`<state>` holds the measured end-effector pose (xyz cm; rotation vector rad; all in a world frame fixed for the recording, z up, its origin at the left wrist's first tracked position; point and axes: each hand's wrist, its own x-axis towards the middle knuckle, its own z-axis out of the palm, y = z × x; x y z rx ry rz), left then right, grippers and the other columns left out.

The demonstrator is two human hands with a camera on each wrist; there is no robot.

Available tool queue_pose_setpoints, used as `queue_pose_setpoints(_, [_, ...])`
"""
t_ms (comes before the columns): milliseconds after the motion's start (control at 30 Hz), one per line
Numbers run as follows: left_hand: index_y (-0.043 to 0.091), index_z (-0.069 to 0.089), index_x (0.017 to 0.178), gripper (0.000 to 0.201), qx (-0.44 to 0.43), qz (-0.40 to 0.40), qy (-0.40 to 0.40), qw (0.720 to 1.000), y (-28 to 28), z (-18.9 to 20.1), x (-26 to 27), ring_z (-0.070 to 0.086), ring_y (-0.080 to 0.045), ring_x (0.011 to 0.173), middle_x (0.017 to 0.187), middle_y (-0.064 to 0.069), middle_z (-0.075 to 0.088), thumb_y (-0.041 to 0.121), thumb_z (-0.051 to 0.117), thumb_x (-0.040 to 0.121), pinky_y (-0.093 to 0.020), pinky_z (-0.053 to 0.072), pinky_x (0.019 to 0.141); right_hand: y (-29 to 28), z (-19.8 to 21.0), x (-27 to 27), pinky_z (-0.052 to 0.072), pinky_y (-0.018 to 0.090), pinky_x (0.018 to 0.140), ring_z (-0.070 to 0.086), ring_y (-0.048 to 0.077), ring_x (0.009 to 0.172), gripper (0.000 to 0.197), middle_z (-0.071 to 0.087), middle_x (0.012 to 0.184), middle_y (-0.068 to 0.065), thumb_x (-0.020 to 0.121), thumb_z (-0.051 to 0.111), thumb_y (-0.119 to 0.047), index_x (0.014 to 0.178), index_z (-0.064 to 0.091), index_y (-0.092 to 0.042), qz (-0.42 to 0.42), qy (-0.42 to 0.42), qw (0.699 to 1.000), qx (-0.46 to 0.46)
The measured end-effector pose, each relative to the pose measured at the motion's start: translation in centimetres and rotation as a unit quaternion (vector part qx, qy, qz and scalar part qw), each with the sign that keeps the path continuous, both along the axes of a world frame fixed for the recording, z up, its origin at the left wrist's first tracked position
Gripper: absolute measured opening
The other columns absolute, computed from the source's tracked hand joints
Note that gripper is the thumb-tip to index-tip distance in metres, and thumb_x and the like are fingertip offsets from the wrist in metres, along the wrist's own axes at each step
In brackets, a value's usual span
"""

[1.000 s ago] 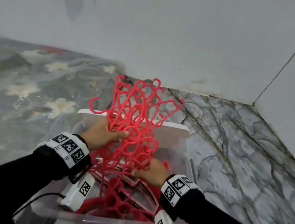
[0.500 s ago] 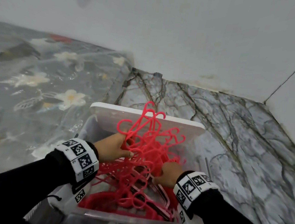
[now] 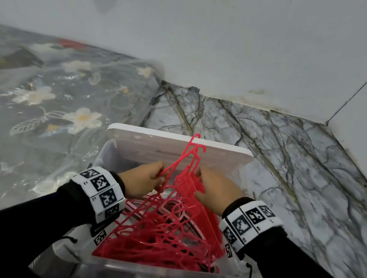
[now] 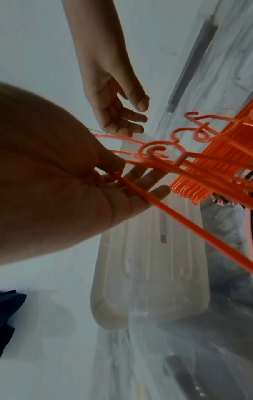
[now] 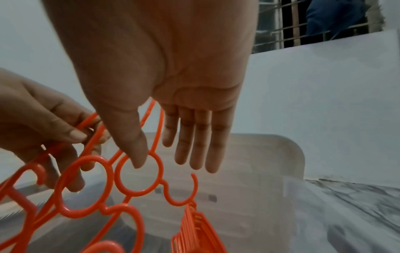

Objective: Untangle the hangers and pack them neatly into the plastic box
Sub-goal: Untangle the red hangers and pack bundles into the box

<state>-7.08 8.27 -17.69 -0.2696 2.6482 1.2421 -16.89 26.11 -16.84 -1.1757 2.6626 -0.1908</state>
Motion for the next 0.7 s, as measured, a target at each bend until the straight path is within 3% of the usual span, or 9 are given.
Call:
queue_pose_setpoints(133, [0.01,0.045,0.098,0.003,-0.122,-0.057,-0.061,0.989,-0.1,-0.3,0.0,0.051,-0.016,0.085,0.102,-0.009,0.059,0.009,0.047,0.097,-0.023,0.037,0.072,-0.6,-2.4,0.1,0.044,0.033,0.095,0.051,0.028,0.119,0.055,0.051,0.13,0.012,0.085,0.061,-0.02,0.132,0.036,-0.009,0.031,-0.072,0.997,-0.005])
queue_pose_setpoints(267, [0.005,0.051,0.105,0.01,-0.154,-0.074,-0.101,0.98,-0.2,-0.3,-0.3,0.055,-0.021,0.09,0.11,-0.013,0.061,0.009,0.049,0.096,-0.025,0.04,0.075,-1.0,-3.9,0.3,0.042,0.031,0.099,0.05,0.024,0.122,0.067,0.051,0.134,0.01,0.085,0.065,-0.024,0.139,0.03,-0.008,0.004,-0.149,0.989,-0.017])
queue_pose_setpoints(333, [0.004,0.053,0.104,0.01,-0.109,-0.044,-0.079,0.99,-0.3,-0.1,-0.6,0.059,-0.022,0.089,0.101,-0.011,0.062,0.003,0.046,0.096,-0.022,0.047,0.073,-1.0,-4.0,-0.1,0.043,0.033,0.1,0.051,0.023,0.121,0.059,0.054,0.13,0.009,0.084,0.065,-0.024,0.133,0.036,-0.01,-0.019,-0.153,0.987,-0.051])
queue_pose_setpoints(400, [0.009,0.052,0.097,0.019,-0.025,0.014,-0.044,0.999,-0.5,0.4,-0.8,0.059,-0.015,0.075,0.085,-0.002,0.058,-0.005,0.038,0.095,-0.01,0.046,0.057,-1.0,-3.6,-0.6,0.043,0.033,0.099,0.053,0.022,0.119,0.051,0.057,0.126,0.009,0.084,0.065,-0.021,0.128,0.041,-0.011,-0.033,-0.151,0.985,-0.081])
queue_pose_setpoints(433, [0.011,0.052,0.097,0.024,0.001,0.041,-0.031,0.999,-0.6,0.6,-1.0,0.057,-0.012,0.072,0.082,0.0,0.056,-0.007,0.036,0.095,-0.01,0.045,0.055,-0.9,-3.5,-0.9,0.044,0.032,0.098,0.054,0.022,0.117,0.046,0.059,0.125,0.008,0.085,0.065,-0.02,0.126,0.045,-0.012,-0.029,-0.146,0.986,-0.079])
queue_pose_setpoints(533, [0.013,0.055,0.109,0.031,0.031,0.051,-0.033,0.998,-1.0,0.7,-1.4,0.06,-0.017,0.08,0.091,-0.004,0.058,-0.006,0.034,0.097,-0.025,0.047,0.066,-0.8,-3.8,-0.7,0.045,0.03,0.094,0.055,0.023,0.115,0.038,0.06,0.123,0.007,0.087,0.061,-0.018,0.123,0.051,-0.014,0.006,-0.135,0.991,-0.01])
queue_pose_setpoints(633, [0.012,0.055,0.117,0.032,0.002,0.013,-0.073,0.997,-0.9,0.1,-1.2,0.061,-0.016,0.083,0.102,-0.007,0.062,-0.001,0.035,0.097,-0.019,0.046,0.064,-0.8,-5.1,0.5,0.047,0.033,0.091,0.057,0.027,0.113,0.043,0.06,0.122,0.01,0.087,0.06,-0.018,0.127,0.046,-0.014,0.028,-0.146,0.987,0.054])
queue_pose_setpoints(700, [0.011,0.056,0.114,0.031,0.011,0.034,-0.065,0.997,-1.0,-0.2,-1.1,0.061,-0.013,0.076,0.098,-0.007,0.062,-0.002,0.034,0.097,-0.011,0.044,0.057,-0.8,-5.8,1.3,0.048,0.034,0.086,0.058,0.03,0.109,0.04,0.061,0.118,0.013,0.087,0.057,-0.015,0.126,0.046,-0.012,0.047,-0.141,0.986,0.073])
